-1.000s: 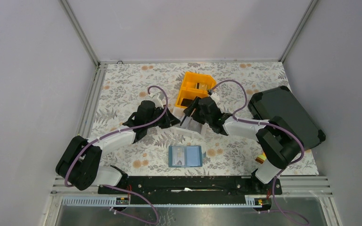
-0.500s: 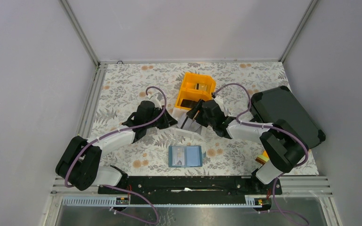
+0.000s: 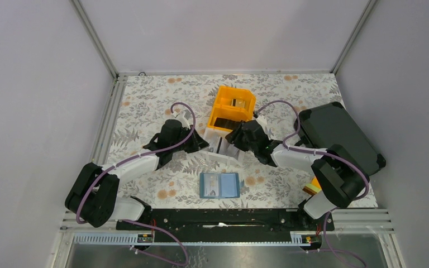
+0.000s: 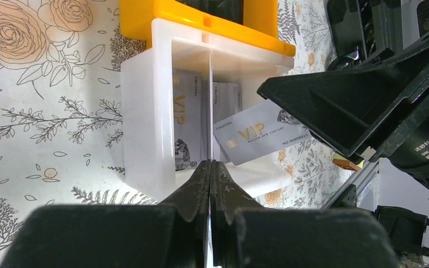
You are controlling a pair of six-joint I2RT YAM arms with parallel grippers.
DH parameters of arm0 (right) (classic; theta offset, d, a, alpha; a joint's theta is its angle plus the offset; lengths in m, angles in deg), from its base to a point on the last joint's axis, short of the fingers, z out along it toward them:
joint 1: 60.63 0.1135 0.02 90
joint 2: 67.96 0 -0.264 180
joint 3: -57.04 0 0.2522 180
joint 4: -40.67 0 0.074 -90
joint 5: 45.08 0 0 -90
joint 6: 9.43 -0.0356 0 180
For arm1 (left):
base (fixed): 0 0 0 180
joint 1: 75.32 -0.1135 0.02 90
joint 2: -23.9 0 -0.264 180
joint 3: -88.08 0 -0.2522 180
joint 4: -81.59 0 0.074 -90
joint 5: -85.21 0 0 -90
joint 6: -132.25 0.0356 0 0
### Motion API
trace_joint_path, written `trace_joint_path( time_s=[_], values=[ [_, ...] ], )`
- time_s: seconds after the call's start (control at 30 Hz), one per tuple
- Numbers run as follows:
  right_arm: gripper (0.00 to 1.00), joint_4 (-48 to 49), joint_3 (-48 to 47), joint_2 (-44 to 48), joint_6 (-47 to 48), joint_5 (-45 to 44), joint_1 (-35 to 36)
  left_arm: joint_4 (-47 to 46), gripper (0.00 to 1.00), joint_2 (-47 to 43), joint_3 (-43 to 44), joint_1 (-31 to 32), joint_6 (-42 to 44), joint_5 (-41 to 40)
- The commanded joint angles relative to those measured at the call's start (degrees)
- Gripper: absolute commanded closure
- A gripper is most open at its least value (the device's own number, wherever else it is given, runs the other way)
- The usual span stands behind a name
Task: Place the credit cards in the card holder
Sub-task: Pick up the credit card from the storage box.
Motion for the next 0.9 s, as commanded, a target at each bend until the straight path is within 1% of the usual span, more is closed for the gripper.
trace_joint_path(
  time_s=[0.0,0.1,0.2,0.27,0.33,0.4,0.47,0.67,0.73,0.87],
  values=[
    [0.55,-0.6,1.3,3.2,-0.2,-1.7,-0.5,-1.3,1.00,-1.2,0.8,-0.4,-0.1,-0.8],
    [0.67,-1.1,1.9,3.7,-0.1,-1.6,-0.5,-0.8,1.00,-0.9,1.3,-0.4,0.2,-0.5],
    [0.75,-1.3,2.4,4.4,0.1,-1.6,-0.5,-0.3,1.00,-1.0,1.6,-0.4,0.6,-0.4],
    [0.83,-1.7,2.5,4.8,0.6,-2.0,-0.5,0.2,0.97,-1.1,2.0,-0.4,1.0,-0.4],
    [0.84,-2.2,2.4,5.1,1.4,-2.5,-0.5,0.7,0.95,-1.1,2.2,-0.4,1.4,-0.5],
    [0.86,-3.0,2.0,5.0,2.3,-3.1,-0.5,1.2,0.91,-1.1,2.6,-0.4,1.7,-0.4],
    [0.91,-3.1,2.1,4.9,2.9,-3.2,-0.5,1.8,0.84,-1.0,3.0,-0.4,2.2,-0.4],
    [0.98,-4.6,1.1,5.7,5.9,-5.2,-0.5,4.3,0.64,-2.2,5.0,-0.4,4.3,-0.9],
    [1.00,-5.8,0.4,6.7,7.9,-7.0,-0.5,6.0,0.53,-2.7,6.5,-0.4,5.6,-1.1],
    [1.00,-6.9,0.0,9.4,11.4,-10.5,-0.5,9.3,0.35,-3.7,9.7,-0.4,7.7,-2.0]
  ],
)
